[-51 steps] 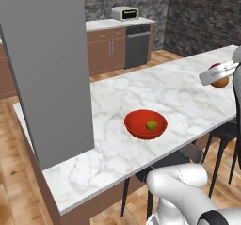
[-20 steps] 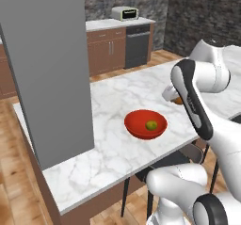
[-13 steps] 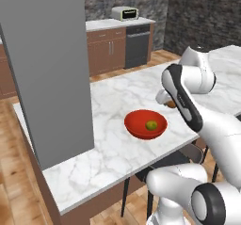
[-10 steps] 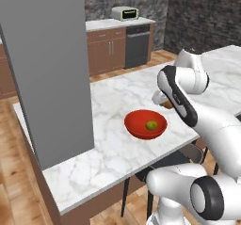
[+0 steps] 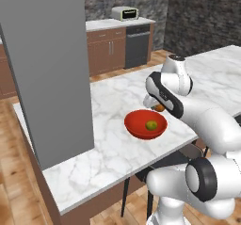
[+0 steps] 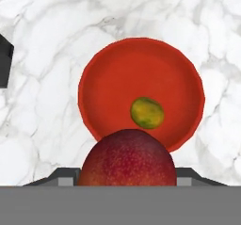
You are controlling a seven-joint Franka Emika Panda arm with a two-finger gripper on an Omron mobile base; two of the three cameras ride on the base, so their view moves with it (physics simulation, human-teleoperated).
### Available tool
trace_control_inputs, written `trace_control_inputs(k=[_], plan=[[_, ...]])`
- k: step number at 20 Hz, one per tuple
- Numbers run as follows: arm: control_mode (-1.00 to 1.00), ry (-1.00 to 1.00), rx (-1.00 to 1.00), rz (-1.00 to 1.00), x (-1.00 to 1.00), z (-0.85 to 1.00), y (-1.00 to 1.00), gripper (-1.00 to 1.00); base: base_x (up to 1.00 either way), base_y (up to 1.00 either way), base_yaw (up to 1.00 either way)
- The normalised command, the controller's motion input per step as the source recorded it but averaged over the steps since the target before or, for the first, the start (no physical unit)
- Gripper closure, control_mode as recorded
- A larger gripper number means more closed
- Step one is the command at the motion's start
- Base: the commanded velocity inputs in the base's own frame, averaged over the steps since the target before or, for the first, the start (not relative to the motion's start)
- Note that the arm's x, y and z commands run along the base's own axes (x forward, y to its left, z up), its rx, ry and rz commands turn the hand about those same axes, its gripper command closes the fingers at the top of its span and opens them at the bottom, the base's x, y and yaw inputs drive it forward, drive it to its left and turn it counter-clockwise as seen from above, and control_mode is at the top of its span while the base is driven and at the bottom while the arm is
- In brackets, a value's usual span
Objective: Retrieve the orange and mango from the fridge and place them into the bowl on the dining table.
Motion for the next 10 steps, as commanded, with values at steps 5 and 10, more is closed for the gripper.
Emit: trace_control_inputs(k=[5,10], plan=[[-1.0,0.0,0.0,0.0,0.21,-0.28,0.0,1.0,0.0,0.0,0.0],[-1.0,0.0,0.0,0.0,0.16,-0.24,0.0,1.0,0.0,0.0,0.0]])
